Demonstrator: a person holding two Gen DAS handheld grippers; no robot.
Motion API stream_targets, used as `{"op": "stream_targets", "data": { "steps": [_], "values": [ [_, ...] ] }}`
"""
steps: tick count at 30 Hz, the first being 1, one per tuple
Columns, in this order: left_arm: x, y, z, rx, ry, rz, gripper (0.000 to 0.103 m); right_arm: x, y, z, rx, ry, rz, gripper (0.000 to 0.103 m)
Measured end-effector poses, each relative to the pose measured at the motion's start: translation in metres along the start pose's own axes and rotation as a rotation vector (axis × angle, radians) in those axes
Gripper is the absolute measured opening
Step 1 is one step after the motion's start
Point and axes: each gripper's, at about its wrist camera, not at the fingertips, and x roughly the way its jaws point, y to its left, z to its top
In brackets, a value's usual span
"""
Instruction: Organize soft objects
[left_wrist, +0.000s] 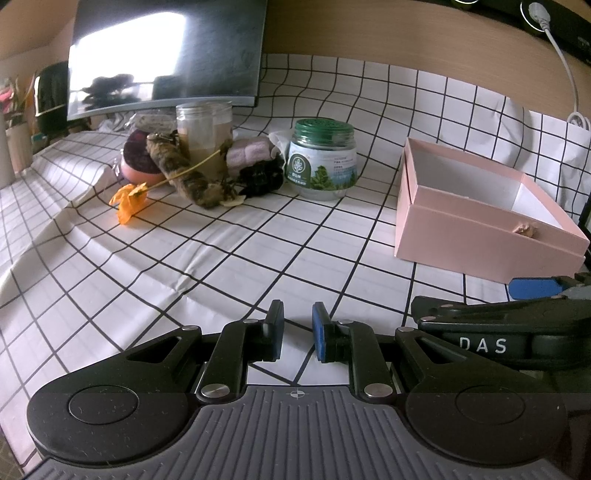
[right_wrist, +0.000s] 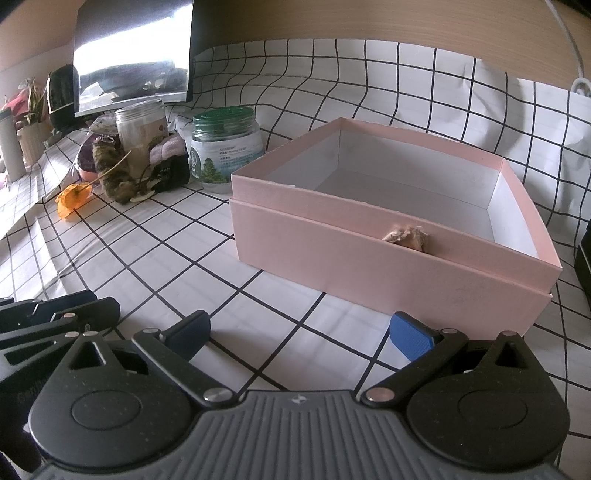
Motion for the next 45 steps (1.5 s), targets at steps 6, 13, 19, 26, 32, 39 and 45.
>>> {"op": "stream_targets", "data": {
  "steps": [6, 13, 19, 26, 32, 39, 45],
  "values": [
    [0.0, 0.001, 0.001, -0.002, 0.0, -0.003, 0.019, 0.001, 0.001, 0.003, -0.012, 0.036, 0.013, 0.103],
    [0.0, 0.002, 0.0, -0.012, -0.003, -0.011, 0.019, 0.002, 0.001, 0.003, -0.015, 0.04, 0.015, 0.103],
    [0.0, 0.031, 0.006, -0.097, 0.021, -0.126, 0.019, 0.002, 0.006, 0.011, 0.003, 0.135, -0.007, 0.103],
    [-0.012, 0.134, 0.071, -0.18, -0.042, -0.166, 0.019, 0.004, 0.043, 0.034, -0.019, 0.214, 0.047, 0.098],
    [0.002, 0.257, 0.172, -0.152, -0.031, -0.156, 0.019, -0.017, 0.125, 0.103, 0.115, -0.129, -0.03, 0.098],
    [0.031, 0.361, 0.259, -0.019, 0.022, -0.224, 0.019, -0.031, 0.2, 0.224, 0.194, -0.272, 0.064, 0.098],
    [0.09, 0.351, 0.257, -0.118, 0.178, -0.409, 0.019, -0.036, 0.219, 0.24, 0.051, -0.255, -0.002, 0.098]
  ]
}}
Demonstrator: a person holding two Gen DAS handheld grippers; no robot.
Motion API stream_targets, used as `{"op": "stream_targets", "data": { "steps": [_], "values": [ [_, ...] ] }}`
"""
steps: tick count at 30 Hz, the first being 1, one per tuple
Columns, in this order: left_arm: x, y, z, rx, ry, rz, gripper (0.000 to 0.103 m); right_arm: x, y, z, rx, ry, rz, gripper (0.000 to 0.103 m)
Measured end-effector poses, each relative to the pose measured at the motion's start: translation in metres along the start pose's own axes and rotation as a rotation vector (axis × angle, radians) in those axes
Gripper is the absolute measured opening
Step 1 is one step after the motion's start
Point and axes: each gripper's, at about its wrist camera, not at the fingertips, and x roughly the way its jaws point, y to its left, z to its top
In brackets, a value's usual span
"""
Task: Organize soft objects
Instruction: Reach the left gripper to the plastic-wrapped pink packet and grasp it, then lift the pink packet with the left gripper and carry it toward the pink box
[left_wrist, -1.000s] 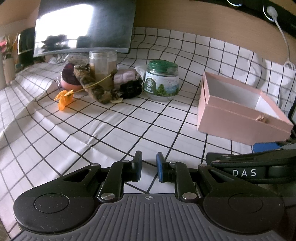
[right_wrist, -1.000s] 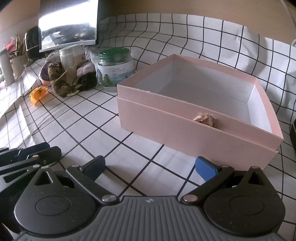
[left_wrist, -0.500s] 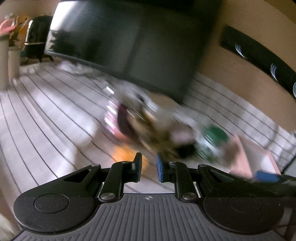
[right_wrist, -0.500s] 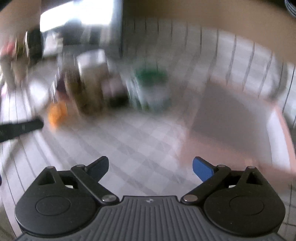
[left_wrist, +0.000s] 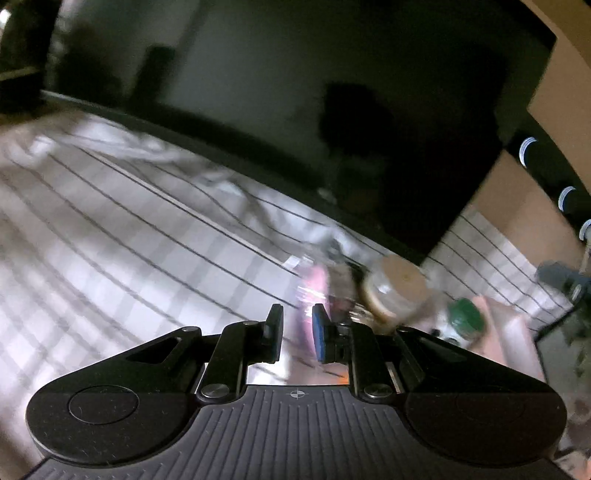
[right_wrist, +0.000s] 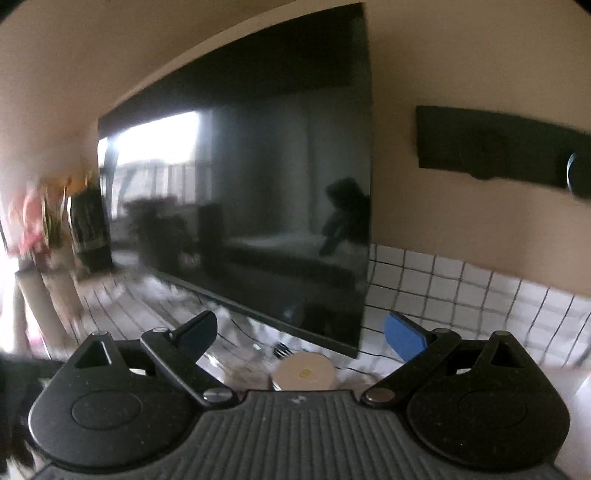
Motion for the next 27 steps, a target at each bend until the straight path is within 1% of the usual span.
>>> {"op": "stream_targets", "data": {
  "steps": [1, 3, 6, 7, 8, 11, 13, 16, 17, 19, 21, 22, 23, 24, 26, 27],
  "values": [
    [0.011, -0.006, -0.004, 0.004, 0.001, -0.009, 0.019, 0.001, 0.001, -0.003, -0.03, 0.023, -0.005, 0.098],
    [0.029, -0.015, -0.011, 0.013, -0.007, -0.002, 0.019, 0.007, -0.008, -0.017, -0.067, 0.083, -0.021, 0.097],
    [0.049, -0.03, -0.018, -0.002, -0.049, 0.092, 0.019, 0.012, -0.019, -0.048, -0.106, 0.159, -0.051, 0.096],
    [0.054, -0.032, -0.019, -0.009, -0.069, 0.104, 0.019, 0.011, -0.023, -0.057, -0.135, 0.17, -0.067, 0.096],
    [0.056, -0.03, -0.019, -0.017, -0.07, 0.103, 0.019, 0.014, -0.027, -0.064, -0.131, 0.183, -0.074, 0.096],
    [0.073, -0.024, -0.017, -0.055, -0.016, 0.098, 0.019, 0.023, -0.038, -0.085, -0.095, 0.235, -0.053, 0.096],
    [0.086, -0.021, -0.018, -0.082, 0.026, 0.099, 0.018, 0.033, -0.042, -0.099, -0.102, 0.267, -0.035, 0.096],
    [0.096, -0.012, -0.024, -0.094, 0.027, 0.107, 0.019, 0.046, -0.038, -0.116, -0.163, 0.295, -0.021, 0.096],
    [0.098, -0.008, -0.025, -0.108, 0.028, 0.097, 0.019, 0.049, -0.036, -0.119, -0.18, 0.294, -0.021, 0.096],
    [0.099, 0.001, -0.026, -0.147, 0.026, 0.043, 0.018, 0.054, -0.032, -0.122, -0.195, 0.294, 0.007, 0.096],
    [0.099, 0.009, -0.026, -0.163, 0.035, -0.038, 0.018, 0.064, -0.029, -0.125, -0.212, 0.31, 0.055, 0.096],
    [0.1, 0.008, -0.027, -0.164, 0.043, -0.079, 0.018, 0.069, -0.027, -0.128, -0.234, 0.32, 0.074, 0.093],
    [0.099, 0.009, -0.028, -0.158, 0.05, -0.118, 0.018, 0.075, -0.024, -0.132, -0.259, 0.331, 0.081, 0.09],
    [0.099, 0.009, -0.03, -0.145, 0.054, -0.16, 0.018, 0.081, -0.023, -0.134, -0.277, 0.344, 0.077, 0.089],
    [0.099, 0.005, -0.031, -0.114, 0.073, -0.248, 0.022, 0.089, -0.023, -0.14, -0.281, 0.371, 0.077, 0.088],
    [0.099, 0.002, -0.032, -0.096, 0.077, -0.278, 0.029, 0.092, -0.025, -0.142, -0.269, 0.384, 0.083, 0.088]
  ]
}}
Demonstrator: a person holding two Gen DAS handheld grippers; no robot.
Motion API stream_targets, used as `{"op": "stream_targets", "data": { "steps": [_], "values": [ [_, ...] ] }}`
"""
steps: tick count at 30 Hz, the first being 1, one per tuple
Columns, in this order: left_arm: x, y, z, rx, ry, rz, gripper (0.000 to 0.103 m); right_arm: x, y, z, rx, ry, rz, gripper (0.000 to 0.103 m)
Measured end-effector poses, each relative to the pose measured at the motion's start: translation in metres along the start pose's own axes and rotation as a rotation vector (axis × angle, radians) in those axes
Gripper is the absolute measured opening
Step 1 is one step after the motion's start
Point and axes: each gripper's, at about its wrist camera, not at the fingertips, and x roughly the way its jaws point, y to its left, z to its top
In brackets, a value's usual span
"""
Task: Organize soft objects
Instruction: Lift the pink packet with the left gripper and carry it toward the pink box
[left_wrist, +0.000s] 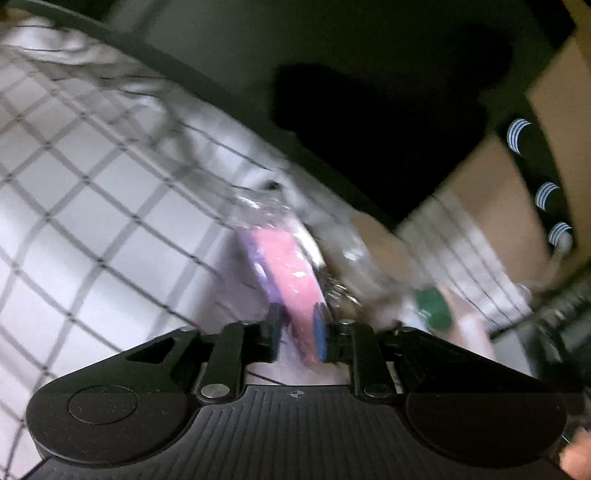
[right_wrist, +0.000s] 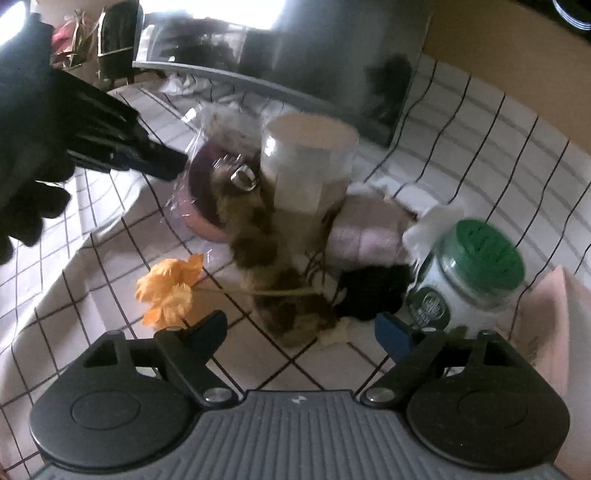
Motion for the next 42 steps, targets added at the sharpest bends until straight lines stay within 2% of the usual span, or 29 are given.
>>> {"op": "stream_targets", "data": {
  "steps": [2, 4, 6, 9, 11, 15, 17, 19, 22, 24, 29, 31, 35, 39, 41, 42],
  "values": [
    [0.003, -0.009, -0.003, 0.03, 0.007, -0.032, 0.032, 0.005, -0.003, -0.003, 0.018, 0.021, 0.007, 0.088],
    [0.004, -0.016, -0.005, 0.04, -0.015, -0.02, 0.032, 0.011, -0.006, -0.008, 0.036, 0.042, 0.001, 0.088],
    [0.004, -0.019, -0.006, 0.028, -0.057, 0.015, 0.032, 0.018, -0.008, -0.012, 0.057, 0.066, 0.001, 0.088],
    [0.008, -0.023, -0.005, -0.015, -0.104, 0.136, 0.034, 0.019, -0.014, -0.016, 0.104, 0.065, 0.011, 0.088],
    [0.015, -0.027, -0.002, -0.035, -0.105, 0.221, 0.043, 0.019, -0.016, -0.018, 0.122, 0.061, 0.017, 0.089],
    [0.021, -0.038, 0.004, -0.035, -0.135, 0.222, 0.041, 0.021, -0.015, -0.017, 0.134, 0.06, 0.012, 0.09],
    [0.028, -0.044, 0.007, -0.026, -0.116, 0.206, 0.041, 0.02, -0.015, -0.017, 0.137, 0.057, 0.011, 0.091],
    [0.038, -0.049, 0.007, 0.006, -0.094, 0.237, 0.042, 0.02, -0.017, -0.018, 0.141, 0.05, 0.008, 0.092],
    [0.054, -0.052, 0.007, 0.056, -0.068, 0.349, 0.042, 0.021, -0.015, -0.02, 0.144, 0.043, 0.002, 0.093],
    [0.061, -0.048, 0.006, 0.055, -0.051, 0.412, 0.043, 0.021, -0.015, -0.02, 0.145, 0.04, 0.001, 0.093],
    [0.053, -0.028, 0.007, -0.018, -0.039, 0.351, 0.042, 0.022, -0.015, -0.021, 0.151, 0.034, -0.005, 0.095],
    [0.049, -0.026, 0.006, -0.017, -0.042, 0.329, 0.038, 0.022, -0.015, -0.021, 0.153, 0.035, -0.007, 0.095],
    [0.028, -0.032, 0.003, 0.005, -0.108, 0.318, 0.036, 0.017, -0.012, -0.018, 0.126, 0.039, -0.026, 0.091],
    [-0.008, -0.034, 0.007, 0.043, -0.213, 0.339, 0.035, -0.017, -0.002, -0.004, 0.031, -0.131, -0.111, 0.091],
    [-0.024, -0.031, 0.009, 0.047, -0.242, 0.364, 0.035, -0.029, 0.001, 0.008, 0.006, -0.186, -0.105, 0.091],
    [-0.031, -0.029, 0.009, 0.044, -0.252, 0.374, 0.035, -0.031, 0.003, 0.016, -0.006, -0.189, -0.075, 0.091]
  ]
}}
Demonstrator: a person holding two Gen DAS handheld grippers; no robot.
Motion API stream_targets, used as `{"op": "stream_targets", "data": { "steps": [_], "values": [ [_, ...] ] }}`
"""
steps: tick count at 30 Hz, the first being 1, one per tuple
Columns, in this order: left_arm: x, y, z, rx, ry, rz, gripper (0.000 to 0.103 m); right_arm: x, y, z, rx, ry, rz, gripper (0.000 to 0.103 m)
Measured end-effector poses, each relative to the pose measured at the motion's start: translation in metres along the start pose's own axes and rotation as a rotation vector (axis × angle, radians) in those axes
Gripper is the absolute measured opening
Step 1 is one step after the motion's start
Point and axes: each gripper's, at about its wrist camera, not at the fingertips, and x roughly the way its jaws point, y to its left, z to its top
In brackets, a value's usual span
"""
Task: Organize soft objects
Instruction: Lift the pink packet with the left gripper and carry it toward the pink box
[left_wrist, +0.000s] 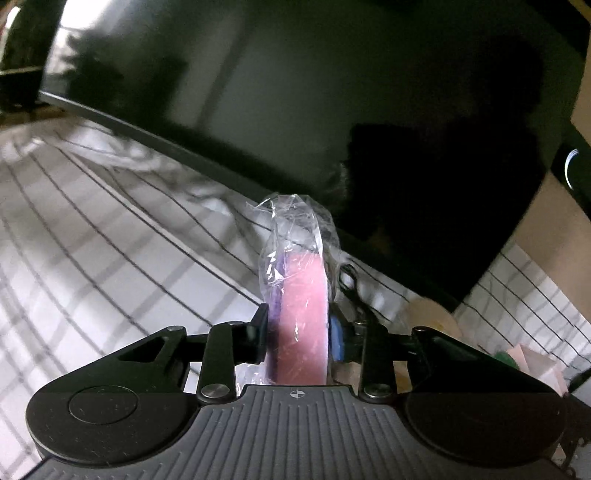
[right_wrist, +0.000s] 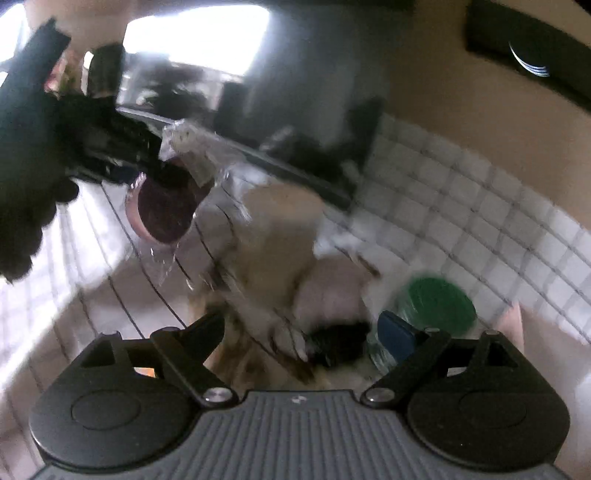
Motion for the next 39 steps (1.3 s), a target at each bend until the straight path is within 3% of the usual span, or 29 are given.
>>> {"op": "stream_targets", "data": {
  "steps": [3, 6, 8, 12, 15, 17, 20, 30, 35, 39],
  "values": [
    [-0.013, 0.01, 0.002, -0.025, -0.014, 0.021, 0.035, 0.015, 0.011, 0.02, -0.036, 0.047, 0.094, 0.086],
    [-0.028, 0.017, -0.003, -0.052, -0.008, 0.021, 0.035, 0.044, 0.024, 0.033, -0.042, 0.142, 0.185, 0.066],
    [-0.035, 0.022, -0.007, -0.065, 0.003, 0.018, 0.035, 0.063, 0.034, 0.038, -0.043, 0.189, 0.193, 0.056],
    [-0.052, 0.034, -0.012, -0.062, 0.021, -0.001, 0.035, 0.097, 0.044, 0.043, 0.002, 0.267, 0.194, 0.051],
    [-0.054, 0.049, -0.012, -0.046, 0.03, -0.017, 0.035, 0.117, 0.052, 0.043, 0.039, 0.333, 0.188, 0.034],
    [-0.053, 0.056, -0.009, -0.036, 0.039, -0.019, 0.035, 0.119, 0.057, 0.044, 0.047, 0.333, 0.186, 0.02],
    [-0.052, 0.061, 0.006, -0.025, 0.026, -0.033, 0.035, 0.114, 0.065, 0.052, 0.057, 0.337, 0.208, 0.013],
    [-0.058, 0.02, 0.101, 0.124, -0.171, -0.082, 0.035, 0.017, 0.038, 0.174, 0.069, 0.015, 0.188, 0.013],
    [-0.058, -0.009, 0.126, 0.145, -0.215, -0.107, 0.035, -0.028, -0.001, 0.218, 0.053, -0.1, 0.086, 0.013],
    [-0.059, -0.031, 0.133, 0.141, -0.227, -0.122, 0.035, -0.055, -0.036, 0.232, 0.067, -0.143, 0.011, 0.013]
  ]
}}
